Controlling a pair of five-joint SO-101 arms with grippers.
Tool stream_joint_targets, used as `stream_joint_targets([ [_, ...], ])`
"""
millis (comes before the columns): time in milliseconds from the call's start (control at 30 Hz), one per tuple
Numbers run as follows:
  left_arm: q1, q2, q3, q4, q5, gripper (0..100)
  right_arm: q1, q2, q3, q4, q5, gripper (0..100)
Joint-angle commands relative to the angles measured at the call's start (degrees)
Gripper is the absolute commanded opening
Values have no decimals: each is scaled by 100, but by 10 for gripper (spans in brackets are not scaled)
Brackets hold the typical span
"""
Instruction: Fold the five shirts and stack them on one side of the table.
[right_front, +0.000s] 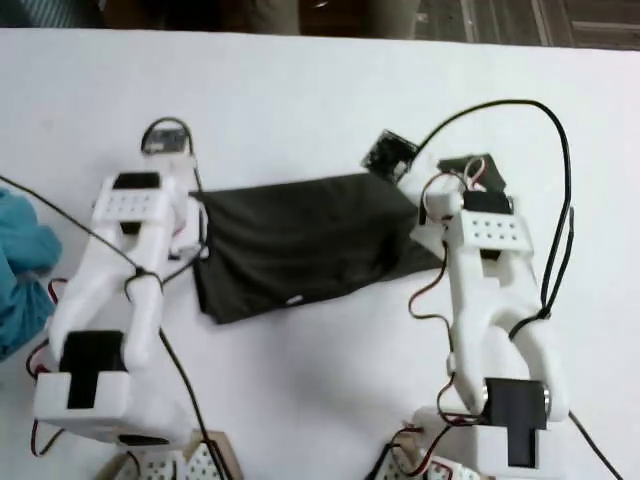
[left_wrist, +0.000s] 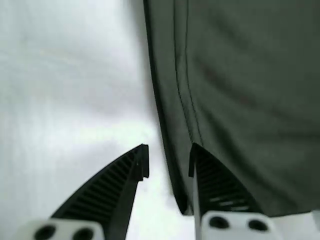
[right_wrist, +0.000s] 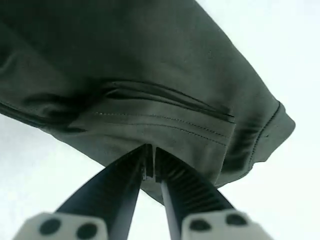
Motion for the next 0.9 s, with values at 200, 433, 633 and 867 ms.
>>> stream_joint_targets([
  [200, 18, 633, -391, 0, 1073, 161, 127, -312, -255, 163, -35, 22],
  [433, 9, 1943, -1174, 26, 1081, 159, 136, -312, -255, 277, -18, 22],
  [633, 26, 2681, -2079, 651, 1081, 158, 136, -312, -255, 277, -18, 22],
  [867, 97, 3086, -2633, 1011, 1073, 21, 110, -312, -264, 277, -9, 22],
])
